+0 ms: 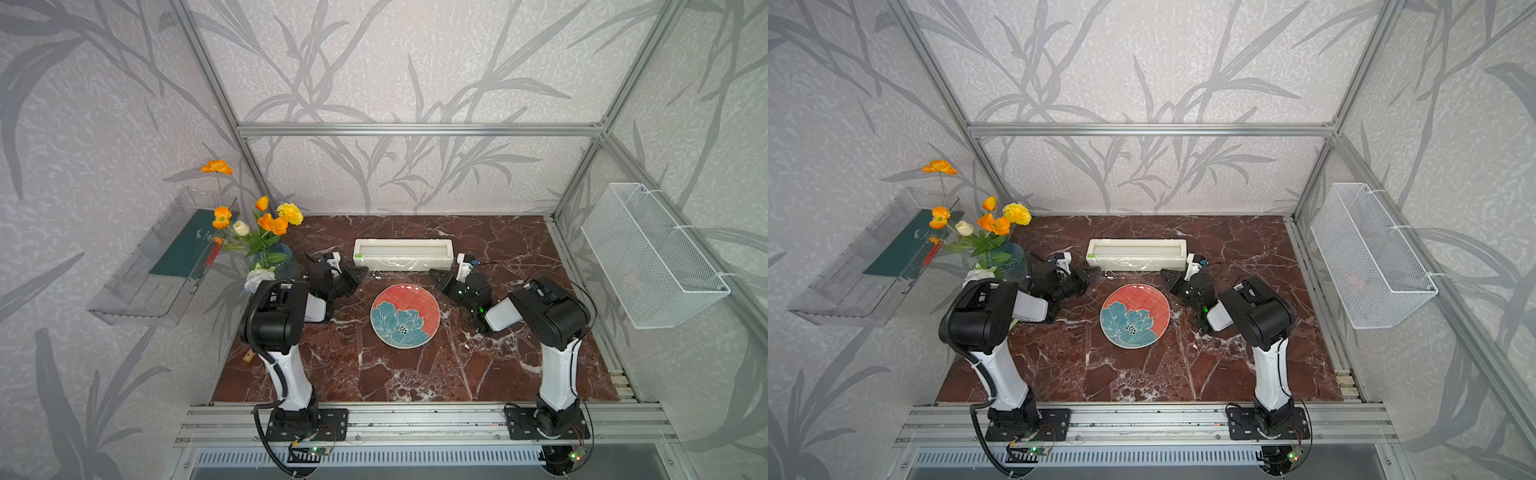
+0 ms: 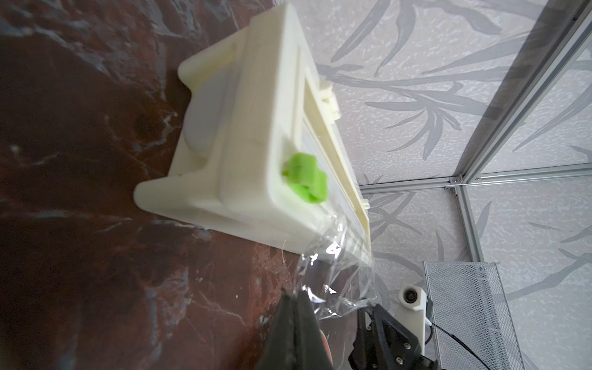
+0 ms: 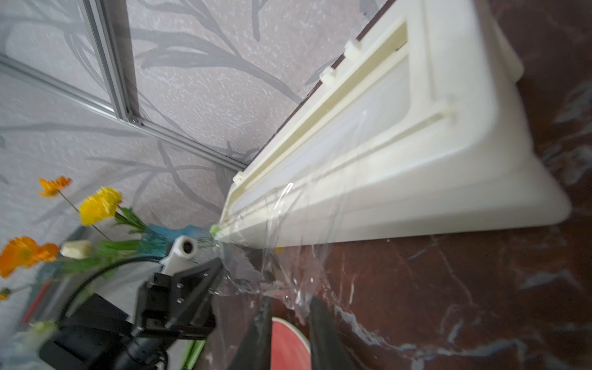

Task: Wrap the plate with plastic wrap
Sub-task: Pull the plastic wrap from the plastic wrap cutting box.

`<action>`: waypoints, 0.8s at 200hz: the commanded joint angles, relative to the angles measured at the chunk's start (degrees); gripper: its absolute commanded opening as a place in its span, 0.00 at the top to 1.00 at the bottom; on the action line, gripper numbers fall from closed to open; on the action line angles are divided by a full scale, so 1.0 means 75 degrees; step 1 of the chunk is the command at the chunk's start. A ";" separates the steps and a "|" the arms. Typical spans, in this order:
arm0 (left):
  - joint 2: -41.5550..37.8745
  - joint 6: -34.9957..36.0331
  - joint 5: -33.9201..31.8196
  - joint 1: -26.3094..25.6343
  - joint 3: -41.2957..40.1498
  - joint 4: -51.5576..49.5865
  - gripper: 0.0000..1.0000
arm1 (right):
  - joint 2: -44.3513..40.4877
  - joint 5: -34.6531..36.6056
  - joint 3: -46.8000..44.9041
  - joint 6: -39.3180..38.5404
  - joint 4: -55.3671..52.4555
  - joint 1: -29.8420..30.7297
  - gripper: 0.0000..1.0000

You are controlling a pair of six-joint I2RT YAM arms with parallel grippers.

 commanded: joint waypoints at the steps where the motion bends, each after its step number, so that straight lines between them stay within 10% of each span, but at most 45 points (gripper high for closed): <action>1: -0.0680 0.0364 -0.0279 0.0006 0.0134 -0.1141 1.00 | -0.0131 -0.0008 -0.0287 0.0011 0.0120 -0.0201 0.44; 61: -0.1669 0.0736 -0.0480 -0.0003 0.0575 -0.2775 1.00 | 0.0494 -0.0565 -0.0041 -0.0253 0.0193 -0.0530 0.11; 160: -0.1754 0.0864 -0.0438 -0.0006 0.0638 -0.3041 1.00 | 0.1419 -0.1082 0.1355 -0.0606 0.0226 -0.0585 0.16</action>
